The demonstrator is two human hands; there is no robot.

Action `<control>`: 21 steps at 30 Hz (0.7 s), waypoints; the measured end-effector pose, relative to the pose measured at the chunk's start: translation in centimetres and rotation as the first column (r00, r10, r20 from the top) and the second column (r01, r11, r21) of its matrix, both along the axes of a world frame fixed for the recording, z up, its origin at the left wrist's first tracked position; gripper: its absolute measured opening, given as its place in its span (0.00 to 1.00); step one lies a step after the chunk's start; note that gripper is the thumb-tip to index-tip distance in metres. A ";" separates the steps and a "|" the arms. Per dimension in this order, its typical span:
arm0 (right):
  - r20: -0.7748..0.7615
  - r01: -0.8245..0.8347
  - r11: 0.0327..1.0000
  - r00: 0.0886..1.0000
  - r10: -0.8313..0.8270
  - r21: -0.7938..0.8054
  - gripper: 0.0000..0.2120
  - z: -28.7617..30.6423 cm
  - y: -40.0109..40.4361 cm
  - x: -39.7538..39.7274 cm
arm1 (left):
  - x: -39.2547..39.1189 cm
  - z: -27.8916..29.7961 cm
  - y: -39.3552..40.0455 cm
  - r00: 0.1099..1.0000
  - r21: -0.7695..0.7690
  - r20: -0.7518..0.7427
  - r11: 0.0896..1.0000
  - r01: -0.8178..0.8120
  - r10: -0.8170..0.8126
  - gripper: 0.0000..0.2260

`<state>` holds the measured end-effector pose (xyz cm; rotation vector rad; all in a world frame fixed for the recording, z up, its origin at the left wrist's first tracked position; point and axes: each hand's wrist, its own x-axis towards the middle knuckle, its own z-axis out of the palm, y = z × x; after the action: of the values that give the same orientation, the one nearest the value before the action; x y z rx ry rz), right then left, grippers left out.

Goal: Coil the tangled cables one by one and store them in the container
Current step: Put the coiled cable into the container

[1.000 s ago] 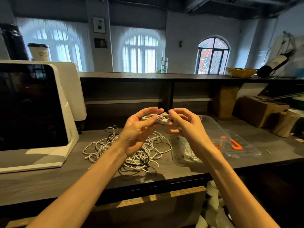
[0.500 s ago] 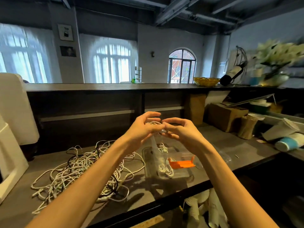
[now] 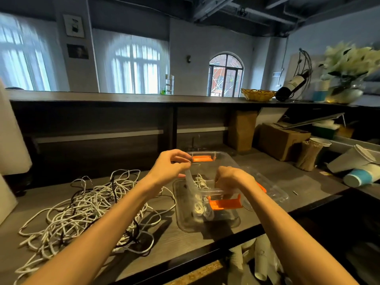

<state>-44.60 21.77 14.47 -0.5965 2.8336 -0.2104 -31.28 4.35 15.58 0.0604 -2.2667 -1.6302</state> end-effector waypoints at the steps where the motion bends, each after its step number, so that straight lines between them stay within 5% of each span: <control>1: 0.022 -0.015 1.000 1.000 0.014 0.023 0.13 0.2 0.1 0.1 | 0.1 -0.2 -0.2 1.000 0.005 0.012 1.000 0.003 -0.003 0.08; 4: 0.028 -0.010 1.000 1.000 0.010 0.003 0.11 0.8 0.2 0.6 | 0.6 -0.7 -0.5 0.998 0.000 0.053 1.000 0.016 -0.016 0.08; 13: -0.079 -0.077 0.876 0.996 0.045 -0.475 0.09 5.9 0.0 5.2 | 4.3 3.0 -0.9 0.997 -0.040 0.064 0.998 0.039 -0.036 0.06; 21: -0.151 -0.305 0.765 0.952 0.267 -0.568 0.12 8.8 -2.5 14.4 | 10.8 4.0 -2.9 0.998 -0.111 0.031 0.992 -0.053 0.057 0.07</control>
<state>-30.25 19.24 23.32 -1.1650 2.6516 -1.0511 -20.47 1.44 19.58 0.1235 -2.3549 -1.4850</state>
